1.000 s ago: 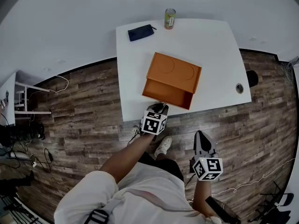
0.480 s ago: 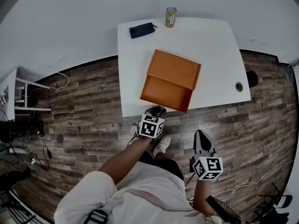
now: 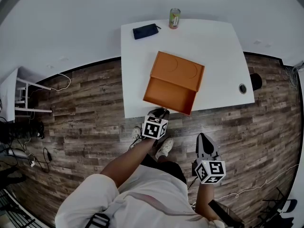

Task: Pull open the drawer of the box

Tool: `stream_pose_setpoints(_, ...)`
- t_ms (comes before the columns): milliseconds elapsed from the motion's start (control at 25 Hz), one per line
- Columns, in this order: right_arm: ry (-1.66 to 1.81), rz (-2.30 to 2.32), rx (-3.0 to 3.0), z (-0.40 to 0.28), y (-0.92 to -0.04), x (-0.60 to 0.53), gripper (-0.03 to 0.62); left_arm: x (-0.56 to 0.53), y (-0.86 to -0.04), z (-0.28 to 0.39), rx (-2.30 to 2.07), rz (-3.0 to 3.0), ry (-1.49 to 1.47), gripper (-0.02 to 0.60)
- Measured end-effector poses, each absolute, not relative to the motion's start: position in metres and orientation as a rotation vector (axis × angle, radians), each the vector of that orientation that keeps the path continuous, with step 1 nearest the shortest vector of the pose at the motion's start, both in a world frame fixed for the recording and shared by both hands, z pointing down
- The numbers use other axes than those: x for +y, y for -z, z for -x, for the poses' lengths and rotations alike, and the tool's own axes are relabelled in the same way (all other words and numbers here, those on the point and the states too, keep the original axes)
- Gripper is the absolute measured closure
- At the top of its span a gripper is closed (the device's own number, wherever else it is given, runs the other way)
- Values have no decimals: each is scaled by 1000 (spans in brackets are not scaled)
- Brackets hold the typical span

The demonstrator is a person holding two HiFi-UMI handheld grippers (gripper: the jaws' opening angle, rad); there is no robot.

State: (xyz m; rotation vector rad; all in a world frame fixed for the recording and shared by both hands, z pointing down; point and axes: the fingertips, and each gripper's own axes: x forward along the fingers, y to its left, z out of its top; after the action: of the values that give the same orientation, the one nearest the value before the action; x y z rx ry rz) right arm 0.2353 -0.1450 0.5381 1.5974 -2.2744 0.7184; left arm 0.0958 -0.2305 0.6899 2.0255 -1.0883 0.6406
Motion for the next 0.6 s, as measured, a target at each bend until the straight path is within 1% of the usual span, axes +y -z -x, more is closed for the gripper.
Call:
stream_pose_setpoints(200,-711,-1607,-2276,-239,-535,-146,602,-231,-686,-99,-1073,-2042,-597,508)
stream_pose_setpoints(320,-708,-1611,-2286,-239,-534,-147,602,-228,-682,-100,-1035,-2064,-577,454)
stream_pose_setpoints(480,-685,-1594,-2335,-237,-527,-153,602,-223,-665,-85,-1055,-2080,-569,454)
stream_pose_setpoints(600,-660,-1570,-2395,-235,-516,-155,602,-221,-629,-66,-1125,-2125,-482,454)
